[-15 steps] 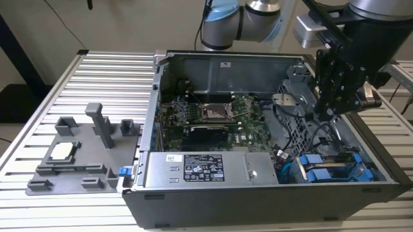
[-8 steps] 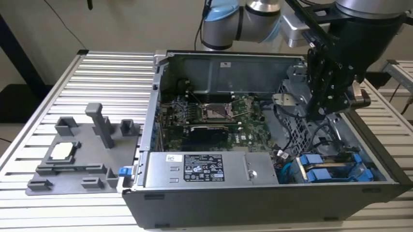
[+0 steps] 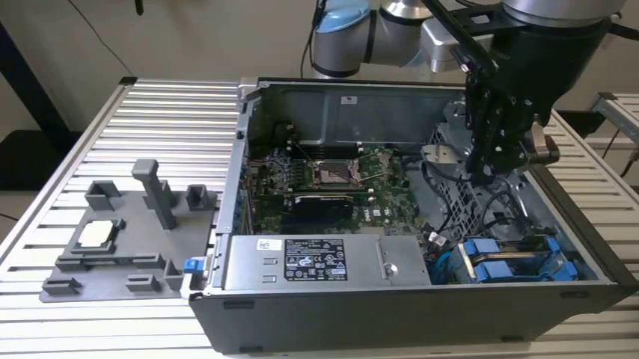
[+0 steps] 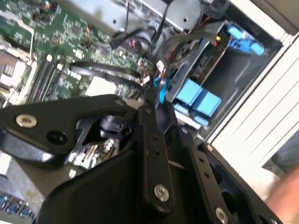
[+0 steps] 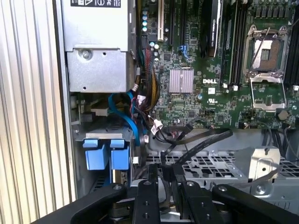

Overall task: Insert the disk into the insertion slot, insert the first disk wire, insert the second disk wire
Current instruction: 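Insert the second disk wire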

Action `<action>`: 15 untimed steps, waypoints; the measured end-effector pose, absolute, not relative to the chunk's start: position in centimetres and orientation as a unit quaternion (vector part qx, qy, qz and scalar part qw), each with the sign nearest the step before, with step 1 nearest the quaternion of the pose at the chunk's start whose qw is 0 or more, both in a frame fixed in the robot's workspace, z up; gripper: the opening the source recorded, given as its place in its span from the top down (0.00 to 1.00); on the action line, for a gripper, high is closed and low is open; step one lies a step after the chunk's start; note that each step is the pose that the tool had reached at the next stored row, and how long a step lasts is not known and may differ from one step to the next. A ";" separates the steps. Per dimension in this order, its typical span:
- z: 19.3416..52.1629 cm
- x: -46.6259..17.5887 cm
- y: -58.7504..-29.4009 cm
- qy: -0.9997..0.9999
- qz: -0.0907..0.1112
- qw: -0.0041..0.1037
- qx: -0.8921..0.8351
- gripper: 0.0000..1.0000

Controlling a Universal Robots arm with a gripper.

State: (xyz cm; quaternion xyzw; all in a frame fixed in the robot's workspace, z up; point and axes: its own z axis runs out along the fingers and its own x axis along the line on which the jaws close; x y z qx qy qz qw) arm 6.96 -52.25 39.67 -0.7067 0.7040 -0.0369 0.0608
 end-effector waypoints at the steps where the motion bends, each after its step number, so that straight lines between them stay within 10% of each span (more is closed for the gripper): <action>1: 39.5 6.9 -52.1 0.703 -0.037 0.061 -0.707 0.73; 15: 38.8 6.6 -51.1 0.686 -0.064 0.044 -0.724 0.73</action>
